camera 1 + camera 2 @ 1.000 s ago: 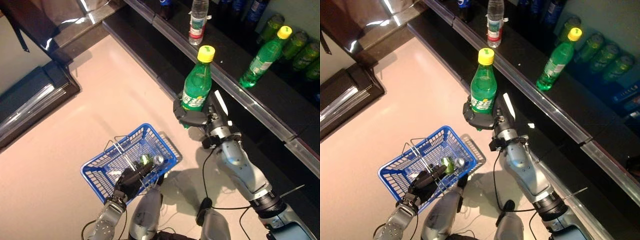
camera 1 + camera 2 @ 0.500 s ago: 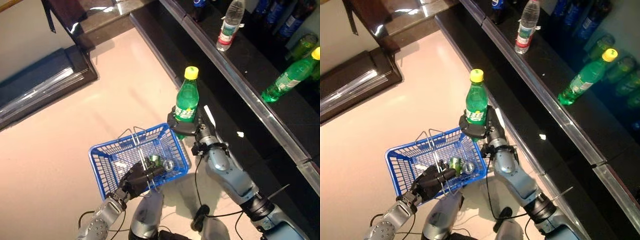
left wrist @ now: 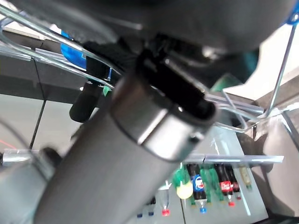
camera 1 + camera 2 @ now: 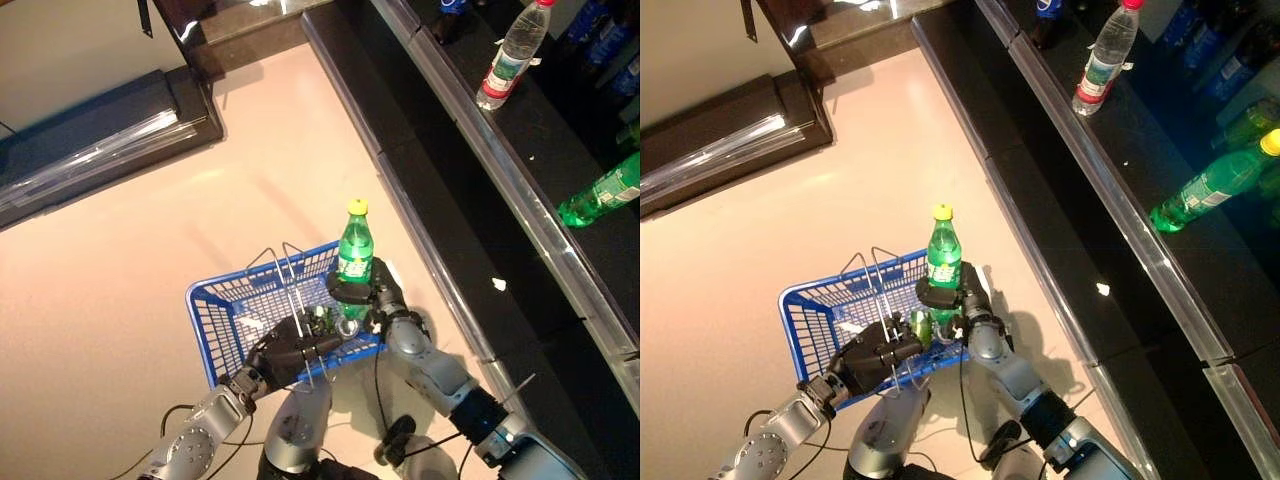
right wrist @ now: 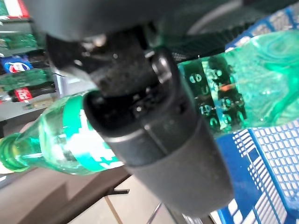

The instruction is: Pick up the drink and place into the basket.

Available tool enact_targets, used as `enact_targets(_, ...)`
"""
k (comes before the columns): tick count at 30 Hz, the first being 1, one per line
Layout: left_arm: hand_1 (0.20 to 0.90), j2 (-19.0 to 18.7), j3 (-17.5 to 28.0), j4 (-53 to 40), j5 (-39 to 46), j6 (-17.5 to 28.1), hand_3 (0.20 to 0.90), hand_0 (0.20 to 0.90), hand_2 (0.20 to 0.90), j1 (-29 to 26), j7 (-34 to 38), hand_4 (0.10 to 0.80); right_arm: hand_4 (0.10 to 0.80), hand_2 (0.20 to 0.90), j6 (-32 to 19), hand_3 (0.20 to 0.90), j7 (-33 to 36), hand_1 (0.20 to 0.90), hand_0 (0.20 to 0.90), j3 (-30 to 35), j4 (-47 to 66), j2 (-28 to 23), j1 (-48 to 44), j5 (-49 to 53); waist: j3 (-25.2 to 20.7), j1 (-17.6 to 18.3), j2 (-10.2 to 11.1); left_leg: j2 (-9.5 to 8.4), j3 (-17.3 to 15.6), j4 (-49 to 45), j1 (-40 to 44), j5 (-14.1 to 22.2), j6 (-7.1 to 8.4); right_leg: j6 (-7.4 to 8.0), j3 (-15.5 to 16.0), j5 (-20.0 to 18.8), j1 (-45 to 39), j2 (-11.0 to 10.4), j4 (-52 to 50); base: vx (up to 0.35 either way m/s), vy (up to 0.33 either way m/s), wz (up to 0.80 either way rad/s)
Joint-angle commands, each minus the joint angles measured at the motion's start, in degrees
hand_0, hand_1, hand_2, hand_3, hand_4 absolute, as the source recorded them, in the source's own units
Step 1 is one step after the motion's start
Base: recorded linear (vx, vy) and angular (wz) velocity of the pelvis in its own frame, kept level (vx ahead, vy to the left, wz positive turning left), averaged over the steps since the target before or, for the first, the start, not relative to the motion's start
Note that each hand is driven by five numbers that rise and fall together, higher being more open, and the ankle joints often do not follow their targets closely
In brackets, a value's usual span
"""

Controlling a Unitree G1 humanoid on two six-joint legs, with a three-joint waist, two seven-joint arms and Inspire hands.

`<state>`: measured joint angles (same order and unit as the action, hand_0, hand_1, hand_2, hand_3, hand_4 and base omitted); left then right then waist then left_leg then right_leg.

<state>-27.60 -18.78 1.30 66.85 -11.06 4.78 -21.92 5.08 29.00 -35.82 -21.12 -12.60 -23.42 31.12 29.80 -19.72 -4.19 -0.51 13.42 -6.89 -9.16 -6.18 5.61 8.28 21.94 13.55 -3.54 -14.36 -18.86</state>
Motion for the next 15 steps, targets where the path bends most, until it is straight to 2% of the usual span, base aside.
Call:
enact_targets(1,0.300,3.7,-3.5,-18.7,6.9,3.1,0.200,0.300,0.300,-3.7,-14.9,0.100,0.100,0.300,-4.2,0.200,-0.6,0.300,0.300,-3.0,1.6,5.3,-2.8,1.0,-8.2,-1.1,0.4,0.68,-0.1,-6.7,-1.6,4.2,-1.20,-5.48,1.7,-7.6,1.6,1.1,3.1,0.011,-0.008,0.10)
enact_targets(11,0.300,4.1,-4.1,-19.3,6.4,1.4,0.200,0.300,0.300,-4.9,-16.1,0.100,0.100,0.300,-3.6,0.200,-2.7,0.300,0.300,-4.2,-5.1,7.3,-3.5,3.4,-7.1,-2.0,-0.3,0.07,0.8,-7.0,-2.2,4.1,-1.24,-5.25,2.1,-7.8,1.9,0.4,2.8,0.010,-0.001,0.06)
enact_targets(15,0.300,4.5,-5.5,-19.5,5.4,-0.3,0.200,0.300,0.300,-6.5,-17.4,0.100,0.100,0.300,-3.9,0.200,-6.2,0.300,0.300,-4.6,-12.2,9.9,-6.3,7.1,-6.3,-2.9,-0.9,-0.60,1.4,-7.0,-2.9,3.8,-1.51,-4.89,2.3,-8.2,2.1,0.0,2.8,0.027,0.005,0.03)
